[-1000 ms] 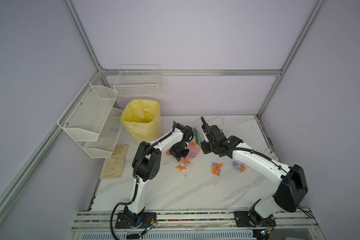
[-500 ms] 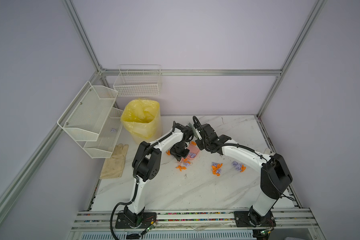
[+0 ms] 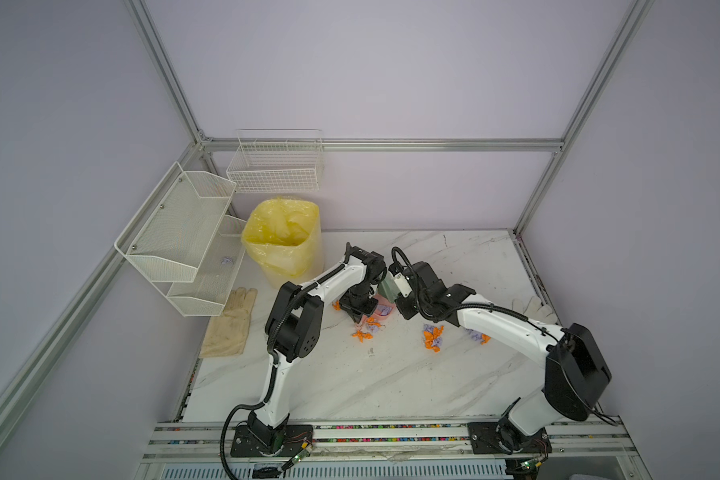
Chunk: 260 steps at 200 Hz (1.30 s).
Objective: Sweep away the paper scraps from the table
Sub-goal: 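Sweep paper scraps into the held dustpan with the brush in the right gripper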
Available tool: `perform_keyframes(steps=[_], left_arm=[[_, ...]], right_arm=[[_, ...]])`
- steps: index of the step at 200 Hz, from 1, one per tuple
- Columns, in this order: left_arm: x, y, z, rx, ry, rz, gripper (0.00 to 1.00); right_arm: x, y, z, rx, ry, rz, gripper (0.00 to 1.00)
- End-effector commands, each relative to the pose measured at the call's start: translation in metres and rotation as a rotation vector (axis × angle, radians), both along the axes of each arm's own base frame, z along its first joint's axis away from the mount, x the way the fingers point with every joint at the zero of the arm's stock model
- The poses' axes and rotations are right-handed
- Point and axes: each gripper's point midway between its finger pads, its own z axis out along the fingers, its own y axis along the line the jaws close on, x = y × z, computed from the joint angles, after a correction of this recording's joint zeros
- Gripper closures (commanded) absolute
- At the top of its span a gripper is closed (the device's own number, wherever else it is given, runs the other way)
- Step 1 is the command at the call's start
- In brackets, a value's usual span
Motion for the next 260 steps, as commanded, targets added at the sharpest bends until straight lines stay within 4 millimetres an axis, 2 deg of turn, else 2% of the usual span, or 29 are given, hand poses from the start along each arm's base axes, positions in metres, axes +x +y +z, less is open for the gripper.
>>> perform_keyframes(steps=[1,20,23,26,51,68,74,86,143,170,217,237,260], left_arm=[[0.002,0.000,0.001,-0.010,-0.007,-0.006,1.00],[0.004,0.002,0.004,-0.010,-0.018,-0.003,1.00],[0.004,0.002,0.005,-0.011,-0.020,-0.003,1.00],[0.004,0.003,0.004,-0.009,-0.020,-0.003,1.00],[0.006,0.003,0.005,-0.022,-0.028,0.006,1.00],[0.005,0.003,0.003,-0.020,-0.021,0.003,1.00],[0.005,0.004,0.002,-0.018,-0.019,0.002,1.00],[0.006,0.005,0.001,-0.015,-0.018,-0.001,1.00],[0.006,0.011,0.005,-0.043,0.006,0.033,1.00],[0.006,0.013,0.003,-0.049,0.029,0.045,1.00],[0.007,0.016,0.006,-0.044,0.051,0.046,1.00],[0.008,0.019,0.006,-0.045,0.058,0.056,1.00],[0.008,0.021,0.006,-0.062,0.076,0.074,1.00]], right_arm=[[-0.027,0.013,0.036,0.159,0.019,0.079,1.00],[-0.033,0.012,0.043,0.203,0.041,0.068,1.00],[-0.036,0.010,0.054,0.230,0.027,0.059,1.00],[-0.036,0.009,0.056,0.234,0.024,0.053,1.00],[-0.023,-0.006,0.064,0.227,-0.023,-0.053,1.00],[-0.002,-0.018,0.062,0.197,-0.050,-0.149,1.00],[0.008,-0.018,0.051,0.171,-0.035,-0.171,1.00],[0.023,-0.019,0.046,0.149,-0.039,-0.190,1.00],[0.091,-0.005,0.032,0.013,-0.120,-0.167,1.00],[0.111,0.009,0.019,-0.043,-0.137,-0.085,1.00],[0.123,0.031,0.017,-0.063,-0.223,0.065,1.00],[0.125,0.036,0.007,-0.057,-0.198,0.100,1.00],[0.118,0.044,-0.012,-0.049,-0.136,0.150,1.00]])
